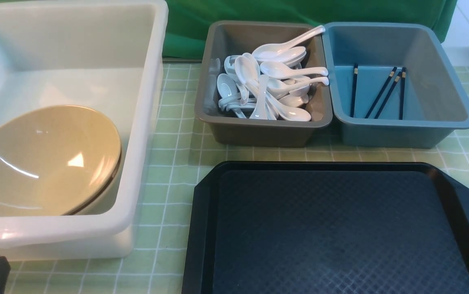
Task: On green table put chopsticks spoon bowls plates into blue grey white boxes.
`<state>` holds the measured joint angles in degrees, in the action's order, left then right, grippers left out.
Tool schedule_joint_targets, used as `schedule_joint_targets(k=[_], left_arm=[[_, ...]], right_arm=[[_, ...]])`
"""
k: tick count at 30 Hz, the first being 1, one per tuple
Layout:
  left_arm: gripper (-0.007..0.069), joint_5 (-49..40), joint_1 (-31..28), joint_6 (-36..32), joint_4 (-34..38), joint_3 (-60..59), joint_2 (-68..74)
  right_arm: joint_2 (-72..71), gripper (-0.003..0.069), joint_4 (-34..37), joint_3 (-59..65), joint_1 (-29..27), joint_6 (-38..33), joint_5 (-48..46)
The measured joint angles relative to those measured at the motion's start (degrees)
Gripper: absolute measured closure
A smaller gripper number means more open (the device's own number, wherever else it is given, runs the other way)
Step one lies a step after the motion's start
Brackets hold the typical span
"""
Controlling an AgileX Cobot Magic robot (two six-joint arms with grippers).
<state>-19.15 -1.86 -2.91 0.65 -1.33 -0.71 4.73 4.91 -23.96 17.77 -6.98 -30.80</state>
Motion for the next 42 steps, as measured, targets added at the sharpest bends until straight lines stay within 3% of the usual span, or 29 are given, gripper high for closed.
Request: schedule_joint_targets(k=[4,11,15,23,30,37,42], left_arm=[[0.0626,0.0,0.0,0.0,0.0,0.0,0.0],[0.0626,0.05,0.0,-0.48,0.0,0.0,0.0],[0.0626,0.05,0.0,-0.48,0.05,0.0,0.0],[0.0626,0.05,0.0,-0.49,0.05,0.0,0.0],[0.0626,0.05,0.0,-0.44,0.05,0.0,0.0],[0.0626,0.05,0.0,-0.27,0.05,0.0,0.0],[0.0626,0.22,0.0,-0.27,0.05,-0.06,0.0]], right_arm=[[-0.64,0.0612,0.08,0.07,-1.53,0.0,-0.06],[-1.24,0.0612,0.14,0.51,-17.74,0.0,-0.31],[-1.24,0.0612,0.14,0.54,-23.93,0.0,-0.31],[-1.24,0.0611,-2.02,5.23,-30.7,-0.43,2.76],[-3.23,0.0603,-8.43,14.25,-30.3,-0.23,14.24],[-5.26,0.0597,-9.32,23.57,-22.7,-0.23,15.13],[-5.26,0.0592,-9.49,24.48,-21.37,-0.11,15.42]])
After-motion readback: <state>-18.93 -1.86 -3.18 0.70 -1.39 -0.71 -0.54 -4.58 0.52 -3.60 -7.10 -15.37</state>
